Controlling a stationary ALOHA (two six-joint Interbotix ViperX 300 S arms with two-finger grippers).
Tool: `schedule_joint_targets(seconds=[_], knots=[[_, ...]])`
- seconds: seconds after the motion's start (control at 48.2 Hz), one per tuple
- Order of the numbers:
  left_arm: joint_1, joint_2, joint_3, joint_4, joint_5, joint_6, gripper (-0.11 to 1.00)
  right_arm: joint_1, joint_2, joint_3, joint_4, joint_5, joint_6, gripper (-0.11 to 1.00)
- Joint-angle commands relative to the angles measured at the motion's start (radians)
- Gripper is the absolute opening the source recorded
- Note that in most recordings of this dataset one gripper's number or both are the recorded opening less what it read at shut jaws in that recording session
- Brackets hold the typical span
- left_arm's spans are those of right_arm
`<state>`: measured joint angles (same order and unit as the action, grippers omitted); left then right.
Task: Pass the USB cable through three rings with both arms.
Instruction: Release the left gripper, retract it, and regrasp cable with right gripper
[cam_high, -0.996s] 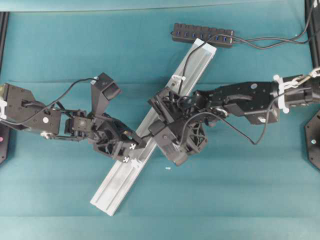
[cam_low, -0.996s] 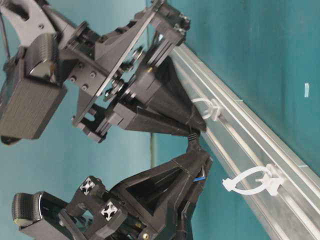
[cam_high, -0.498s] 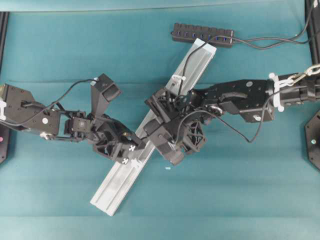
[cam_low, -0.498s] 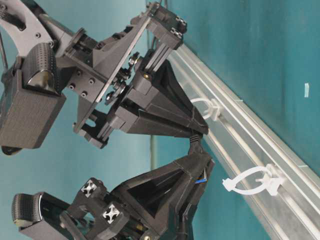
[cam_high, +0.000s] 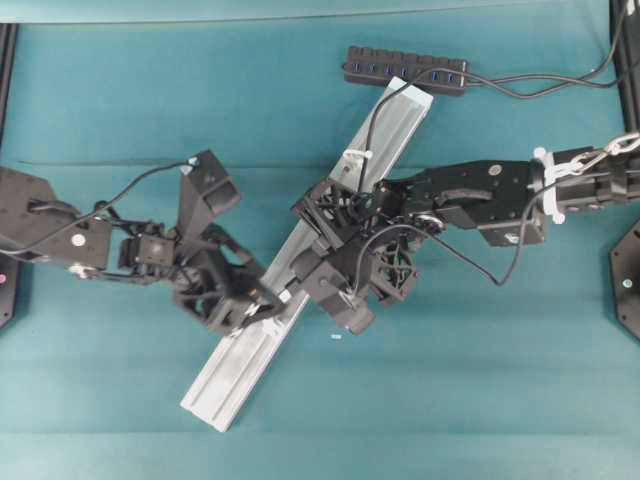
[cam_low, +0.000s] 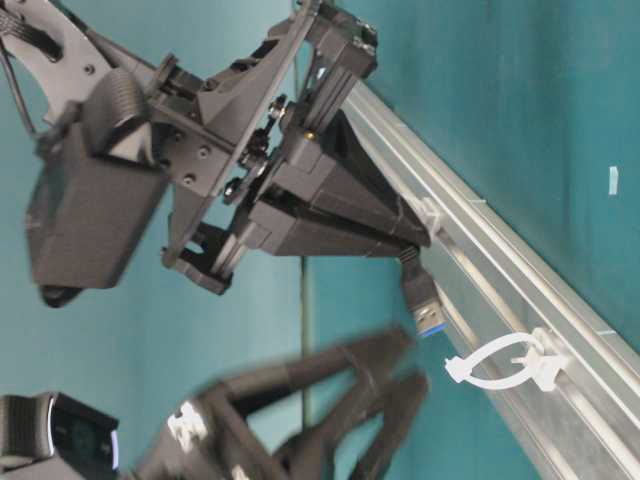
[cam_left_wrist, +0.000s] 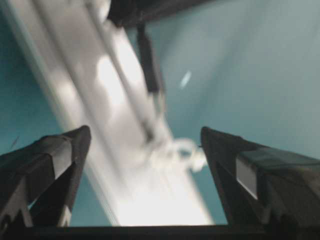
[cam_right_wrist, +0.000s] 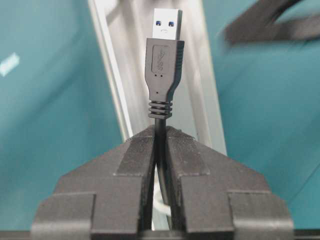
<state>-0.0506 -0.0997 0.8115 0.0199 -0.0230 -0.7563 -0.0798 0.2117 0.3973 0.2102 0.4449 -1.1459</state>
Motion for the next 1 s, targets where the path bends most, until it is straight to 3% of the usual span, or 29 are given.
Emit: schedule_joint_targets(seconds=[0.0, 0.104, 0.374, 0.561, 0.976], knots=[[-0.018, -0.150, -0.005, 0.003, 0.094, 0.018, 0.95, 0.008, 0.011, -0.017, -0.031, 0.009, 0.012, 0.08], [-0.037, -0.229, 0.012, 0.003, 0.166, 0.026, 0.95, 0.017, 0.023, -0.031, -0.048, 0.014, 0.012, 0.08], [-0.107, -0.341, 0.083, 0.003, 0.172, 0.034, 0.94, 0.041, 0.058, -0.057, -0.048, 0.014, 0.012, 0.08], [-0.155, -0.373, 0.107, 0.003, 0.175, 0.031, 0.94, 0.061, 0.063, -0.064, -0.048, 0.014, 0.012, 0.08], [-0.161, -0.374, 0.109, 0.003, 0.173, 0.020, 0.94, 0.100, 0.100, -0.117, -0.044, 0.012, 0.028, 0.08]])
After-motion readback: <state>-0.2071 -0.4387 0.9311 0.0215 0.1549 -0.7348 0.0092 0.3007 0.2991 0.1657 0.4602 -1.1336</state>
